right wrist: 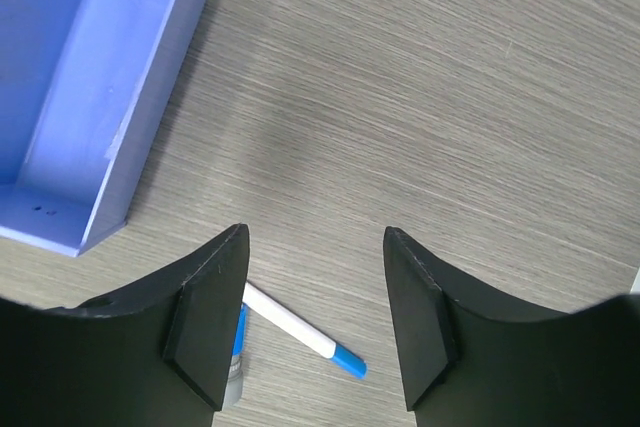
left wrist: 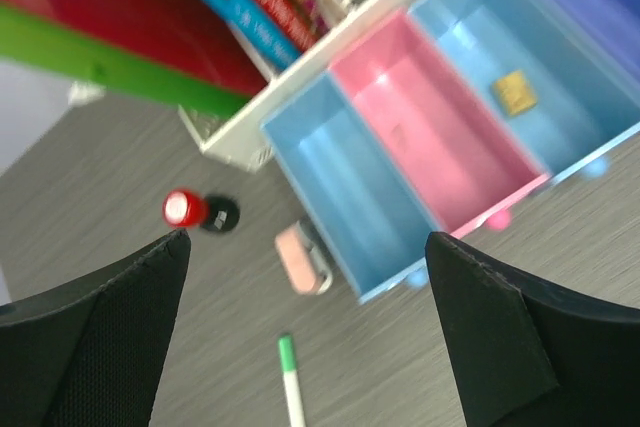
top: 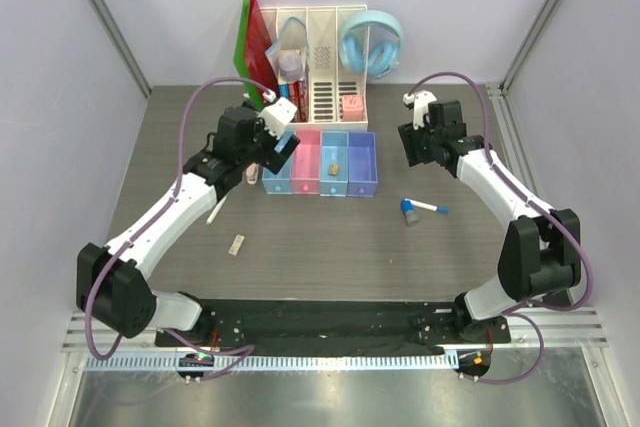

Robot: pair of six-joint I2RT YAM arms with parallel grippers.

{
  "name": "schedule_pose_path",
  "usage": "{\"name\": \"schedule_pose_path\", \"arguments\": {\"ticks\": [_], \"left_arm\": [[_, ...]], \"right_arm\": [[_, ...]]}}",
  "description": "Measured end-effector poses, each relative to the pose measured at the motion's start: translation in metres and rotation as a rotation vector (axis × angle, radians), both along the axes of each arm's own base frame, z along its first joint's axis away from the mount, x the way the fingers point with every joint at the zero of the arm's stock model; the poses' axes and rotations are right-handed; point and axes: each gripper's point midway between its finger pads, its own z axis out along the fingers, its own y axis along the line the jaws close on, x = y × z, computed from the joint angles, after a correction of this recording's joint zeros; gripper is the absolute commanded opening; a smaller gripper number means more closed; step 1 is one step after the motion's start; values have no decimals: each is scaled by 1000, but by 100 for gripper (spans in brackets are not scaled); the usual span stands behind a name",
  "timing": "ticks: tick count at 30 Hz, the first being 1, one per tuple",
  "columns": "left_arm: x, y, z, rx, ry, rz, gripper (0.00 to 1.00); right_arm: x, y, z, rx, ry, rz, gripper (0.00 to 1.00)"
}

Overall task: Sort the stationery into containers
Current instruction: Pick up the stationery from the center of the board.

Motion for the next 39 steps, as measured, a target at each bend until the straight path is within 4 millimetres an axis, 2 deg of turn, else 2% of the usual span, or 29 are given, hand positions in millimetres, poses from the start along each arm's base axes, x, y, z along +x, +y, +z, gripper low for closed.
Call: {"name": "schedule_pose_path", "arguments": {"ticks": [2, 4, 8, 12, 16, 19, 24, 29, 38, 39], "left_arm": [[1, 16, -13, 34, 17, 21, 100], [0, 35, -39, 84, 66, 45, 100], [-16, 67, -89, 157, 189, 78, 100], [-34, 79, -117, 192, 267, 59, 99], [-59, 82, -129, 204, 310, 9, 97], [-67, 82, -134, 209, 327, -10, 93], [-77, 87, -153, 215, 403, 22, 87], [-98, 98, -177, 238, 525, 80, 84], [-127, 108, -193, 251, 662, 137, 70], [-130, 109, -195, 256, 675, 138, 65]], "right_arm": [[-1, 1, 3, 2, -4, 12, 64], [-2, 2, 7, 3, -15, 23, 65], [-10, 4, 8, -2, -2, 59, 63], [-25, 6, -7, -9, 66, 101, 63], [-48, 2, -33, -33, 162, 125, 63], [-59, 0, -44, -41, 202, 130, 63], [-63, 0, -39, -35, 190, 134, 63], [-65, 0, -32, -31, 166, 134, 63], [-68, -1, -33, -29, 162, 135, 63], [-69, -1, -34, -30, 163, 134, 63]]}}
